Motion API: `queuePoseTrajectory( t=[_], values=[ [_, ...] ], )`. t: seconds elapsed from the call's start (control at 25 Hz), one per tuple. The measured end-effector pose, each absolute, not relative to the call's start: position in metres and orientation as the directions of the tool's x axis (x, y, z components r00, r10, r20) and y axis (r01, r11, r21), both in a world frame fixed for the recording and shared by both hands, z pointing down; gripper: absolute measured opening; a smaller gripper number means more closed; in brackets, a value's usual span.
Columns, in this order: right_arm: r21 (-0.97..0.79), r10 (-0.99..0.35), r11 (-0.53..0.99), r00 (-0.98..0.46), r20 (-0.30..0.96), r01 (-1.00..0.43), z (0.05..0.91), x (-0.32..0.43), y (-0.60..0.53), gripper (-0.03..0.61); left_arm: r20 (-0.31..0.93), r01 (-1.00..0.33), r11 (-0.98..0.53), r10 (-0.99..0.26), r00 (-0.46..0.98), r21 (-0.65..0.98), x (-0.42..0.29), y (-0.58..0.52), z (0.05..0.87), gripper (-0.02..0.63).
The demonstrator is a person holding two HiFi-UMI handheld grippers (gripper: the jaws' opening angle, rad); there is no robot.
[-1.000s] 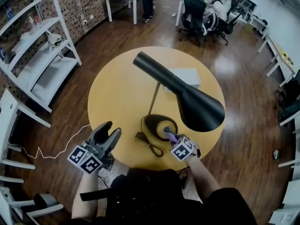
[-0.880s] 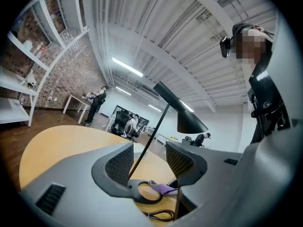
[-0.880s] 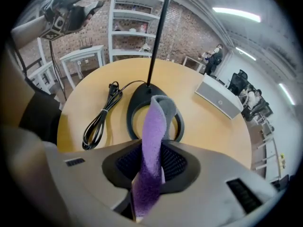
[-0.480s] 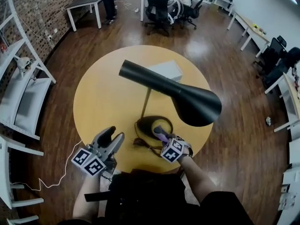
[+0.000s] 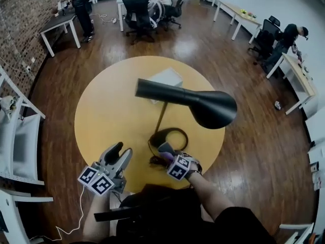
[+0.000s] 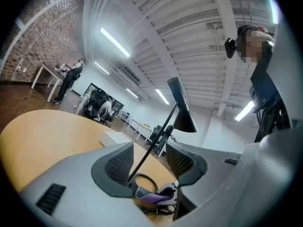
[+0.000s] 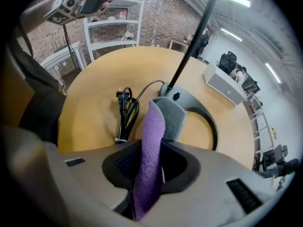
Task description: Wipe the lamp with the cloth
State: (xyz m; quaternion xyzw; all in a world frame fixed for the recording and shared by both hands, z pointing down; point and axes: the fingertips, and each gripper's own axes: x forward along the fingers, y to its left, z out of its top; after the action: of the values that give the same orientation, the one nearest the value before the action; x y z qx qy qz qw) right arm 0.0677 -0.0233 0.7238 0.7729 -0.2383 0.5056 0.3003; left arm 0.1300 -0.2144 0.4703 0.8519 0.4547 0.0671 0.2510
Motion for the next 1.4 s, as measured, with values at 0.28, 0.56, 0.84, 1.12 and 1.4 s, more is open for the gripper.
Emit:
queuePoseTrajectory(
  t=[0.28,0.56,0.84,1.12,1.4],
  values=[
    [0.284,-0.016,-0.810,0.504,0.864,-0.513,0.683,0.106,0.003,0.092,-0.129,0.779,-0.411,0.842,0.524,0.474,0.135,-0.224,0.463,0.209],
    [0.381,0.049,-0.726,0.508,0.860,-0.573,0.685,0.168,0.000,0.092,-0.078,0.787,-0.422,0.859,0.505,0.451,0.132,-0.253,0.463,0.209],
    [0.437,0.138,-0.384,0.418,0.898,-0.813,0.723,0.128,-0.028,0.093,-0.079,0.775,-0.411,0.859,0.505,0.480,0.142,-0.267,0.474,0.209],
    [0.392,0.112,-0.418,0.381,0.918,-0.819,0.709,0.095,-0.037,0.092,-0.095,0.802,-0.319,0.903,0.419,0.504,0.143,-0.244,0.479,0.209],
    [-0.139,-0.297,-0.933,0.493,0.818,-0.332,0.685,0.097,-0.028,0.092,-0.128,0.810,-0.266,0.915,0.383,0.522,0.142,-0.242,0.473,0.209]
  ],
)
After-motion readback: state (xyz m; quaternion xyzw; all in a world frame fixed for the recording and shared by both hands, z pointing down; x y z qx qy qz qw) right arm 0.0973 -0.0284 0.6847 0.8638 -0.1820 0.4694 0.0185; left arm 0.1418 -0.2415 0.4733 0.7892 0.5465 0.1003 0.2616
